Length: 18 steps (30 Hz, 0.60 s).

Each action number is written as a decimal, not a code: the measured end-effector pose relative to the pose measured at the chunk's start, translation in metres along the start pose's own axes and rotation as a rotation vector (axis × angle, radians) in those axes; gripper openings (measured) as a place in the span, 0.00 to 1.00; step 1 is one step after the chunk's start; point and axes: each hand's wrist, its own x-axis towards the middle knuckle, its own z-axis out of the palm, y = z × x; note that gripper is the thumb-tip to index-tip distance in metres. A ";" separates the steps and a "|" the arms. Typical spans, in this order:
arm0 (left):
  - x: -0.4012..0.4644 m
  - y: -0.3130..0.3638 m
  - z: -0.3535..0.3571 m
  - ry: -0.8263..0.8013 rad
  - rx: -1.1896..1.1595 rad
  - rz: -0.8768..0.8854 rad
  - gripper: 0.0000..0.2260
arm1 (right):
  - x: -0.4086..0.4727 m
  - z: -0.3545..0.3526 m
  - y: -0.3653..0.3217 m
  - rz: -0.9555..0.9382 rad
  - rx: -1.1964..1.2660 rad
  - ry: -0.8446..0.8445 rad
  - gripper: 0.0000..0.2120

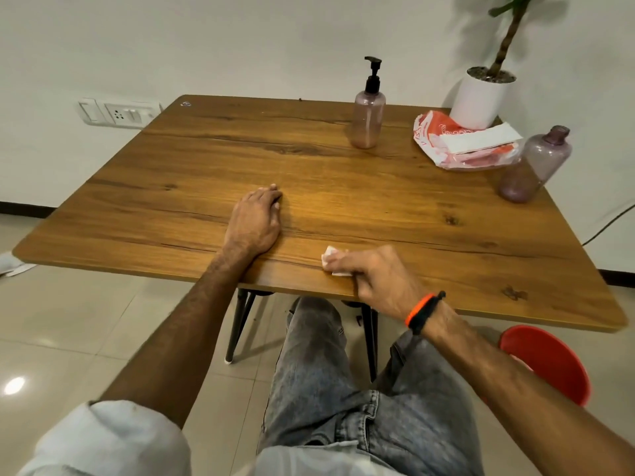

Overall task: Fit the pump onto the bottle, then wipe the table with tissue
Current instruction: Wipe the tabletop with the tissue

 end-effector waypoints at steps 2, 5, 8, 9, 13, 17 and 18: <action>0.000 0.000 0.000 0.000 0.001 0.002 0.18 | -0.019 0.006 -0.012 -0.077 0.053 -0.014 0.23; 0.000 0.000 0.001 0.012 0.001 0.009 0.18 | -0.030 0.005 -0.017 -0.099 0.227 -0.052 0.26; -0.001 -0.001 0.001 0.008 -0.004 0.012 0.18 | -0.014 -0.005 -0.008 0.054 0.436 0.039 0.26; 0.000 -0.001 0.001 0.007 -0.008 0.011 0.18 | -0.003 -0.007 -0.003 0.115 0.447 0.103 0.26; -0.001 0.000 0.001 0.004 -0.006 0.007 0.18 | 0.054 -0.008 0.020 0.301 0.237 0.269 0.21; 0.001 -0.002 0.001 0.009 -0.009 -0.002 0.17 | 0.101 0.004 0.031 0.305 0.013 0.150 0.23; 0.001 -0.002 0.001 0.009 -0.011 -0.005 0.17 | 0.107 0.009 0.029 0.281 -0.023 0.118 0.23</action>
